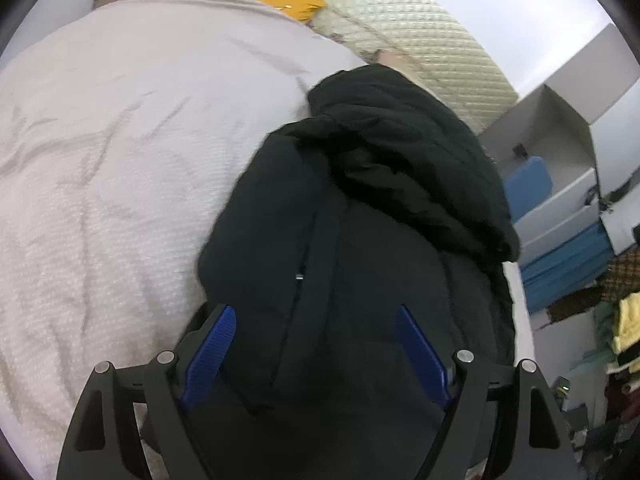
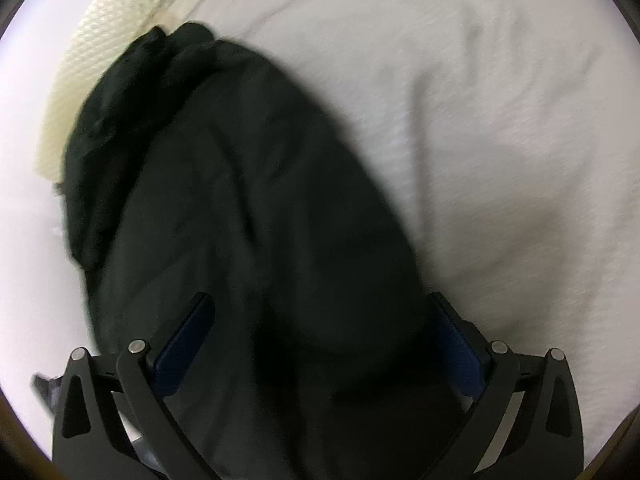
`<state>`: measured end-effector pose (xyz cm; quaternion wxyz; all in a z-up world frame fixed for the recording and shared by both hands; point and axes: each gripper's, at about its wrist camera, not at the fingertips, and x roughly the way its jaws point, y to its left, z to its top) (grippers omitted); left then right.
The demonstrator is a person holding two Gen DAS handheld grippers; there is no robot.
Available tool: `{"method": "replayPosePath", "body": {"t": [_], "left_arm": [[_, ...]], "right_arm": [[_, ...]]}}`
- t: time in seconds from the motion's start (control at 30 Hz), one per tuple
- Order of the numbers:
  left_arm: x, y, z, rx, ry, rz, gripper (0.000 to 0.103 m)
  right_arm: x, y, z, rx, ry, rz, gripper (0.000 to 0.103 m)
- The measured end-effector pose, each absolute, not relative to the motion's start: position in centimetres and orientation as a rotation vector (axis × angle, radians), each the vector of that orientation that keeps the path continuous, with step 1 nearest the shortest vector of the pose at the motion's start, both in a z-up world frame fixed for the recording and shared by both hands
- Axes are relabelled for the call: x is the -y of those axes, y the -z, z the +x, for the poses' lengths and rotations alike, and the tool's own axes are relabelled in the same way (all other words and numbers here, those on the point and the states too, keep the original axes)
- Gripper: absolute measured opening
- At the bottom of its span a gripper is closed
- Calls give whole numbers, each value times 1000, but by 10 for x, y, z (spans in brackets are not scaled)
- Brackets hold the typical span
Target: Fold large clothes
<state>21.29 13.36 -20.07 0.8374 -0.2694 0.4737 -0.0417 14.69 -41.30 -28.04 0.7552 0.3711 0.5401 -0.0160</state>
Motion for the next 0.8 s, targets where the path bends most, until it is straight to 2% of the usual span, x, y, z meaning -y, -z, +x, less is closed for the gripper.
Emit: {"method": "replayPosePath", "body": {"t": [0.37,0.8], "left_arm": [[-142,228,230,-1238,-74,-452,82],[-133,251,247,-1363,-100,-458,88]], "right_arm": [[400,228,127,-918,-347,949,103],[414,259,121,-992,-123,870,103]]}}
